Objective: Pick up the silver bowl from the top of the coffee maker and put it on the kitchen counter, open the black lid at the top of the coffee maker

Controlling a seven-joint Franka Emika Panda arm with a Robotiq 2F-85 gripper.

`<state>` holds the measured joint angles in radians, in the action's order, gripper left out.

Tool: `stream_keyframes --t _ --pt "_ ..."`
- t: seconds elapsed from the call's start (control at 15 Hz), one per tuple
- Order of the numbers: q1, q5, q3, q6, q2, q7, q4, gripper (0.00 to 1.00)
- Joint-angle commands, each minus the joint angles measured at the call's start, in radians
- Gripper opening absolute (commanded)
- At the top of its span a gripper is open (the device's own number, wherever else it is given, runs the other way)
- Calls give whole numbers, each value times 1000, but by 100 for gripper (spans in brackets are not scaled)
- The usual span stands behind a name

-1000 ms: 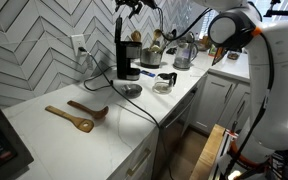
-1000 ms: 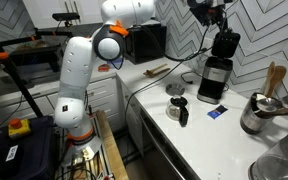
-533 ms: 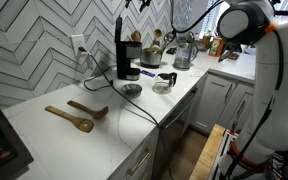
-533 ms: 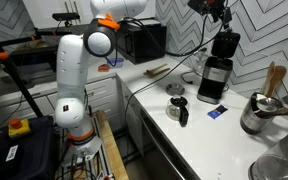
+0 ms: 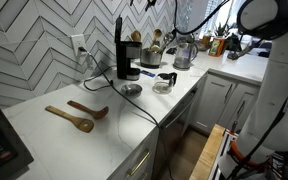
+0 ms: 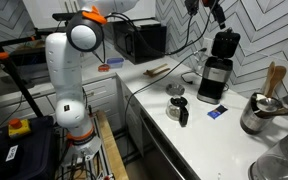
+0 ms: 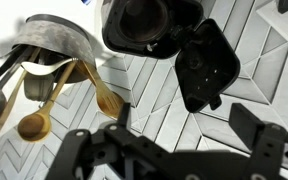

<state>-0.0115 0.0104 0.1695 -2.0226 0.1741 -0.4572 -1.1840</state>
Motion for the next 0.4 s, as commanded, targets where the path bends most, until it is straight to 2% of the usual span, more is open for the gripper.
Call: stream_keyframes --t 0.0,0.07,0.33 --pt "28 93 10 -81 -142 -164 -213 100" --pt "6 41 0 -36 -48 -82 -71 100" --pt "7 46 -2 -40 -54 -90 -78 100"
